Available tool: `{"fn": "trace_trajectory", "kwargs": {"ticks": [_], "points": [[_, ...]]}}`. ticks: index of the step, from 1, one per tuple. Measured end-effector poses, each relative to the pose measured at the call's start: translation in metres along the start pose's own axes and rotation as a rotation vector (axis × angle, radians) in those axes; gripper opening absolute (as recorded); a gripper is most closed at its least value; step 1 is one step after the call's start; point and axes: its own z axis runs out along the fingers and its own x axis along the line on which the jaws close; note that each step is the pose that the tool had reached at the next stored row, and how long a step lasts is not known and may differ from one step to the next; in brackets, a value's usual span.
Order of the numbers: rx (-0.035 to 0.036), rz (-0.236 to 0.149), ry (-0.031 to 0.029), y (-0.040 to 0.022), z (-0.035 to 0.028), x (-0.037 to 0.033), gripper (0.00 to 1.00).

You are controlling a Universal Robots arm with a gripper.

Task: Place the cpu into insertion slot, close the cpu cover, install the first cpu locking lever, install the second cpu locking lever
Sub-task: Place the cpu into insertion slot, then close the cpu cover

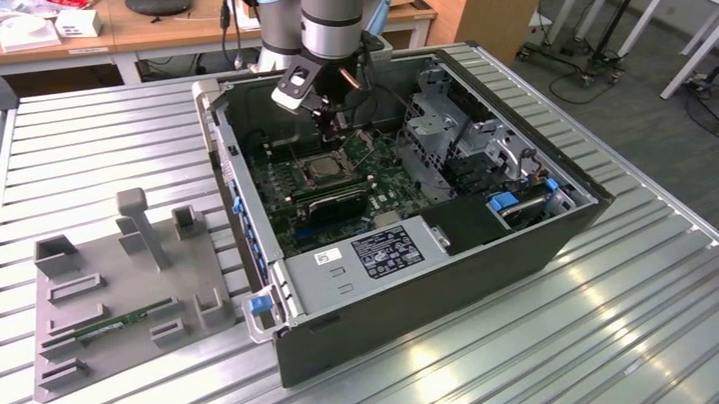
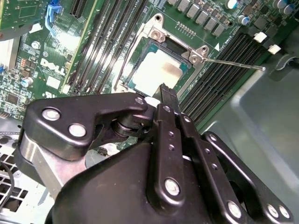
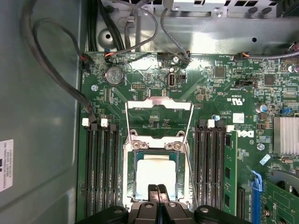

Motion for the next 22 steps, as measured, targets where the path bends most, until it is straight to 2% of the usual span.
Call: {"fn": "trace_trajectory", "kwargs": {"ticks": [4, 6, 22], "points": [[0.0000, 0.000, -0.0001, 0.0001, 0.0001, 0.0000, 0.11], [-0.0001, 0.000, 0.0001, 0.0020, 0.0002, 0.0000, 0.11], [0.0002, 0.000, -0.0011, 0.0026, -0.0006, 0.0000, 0.11]]}}
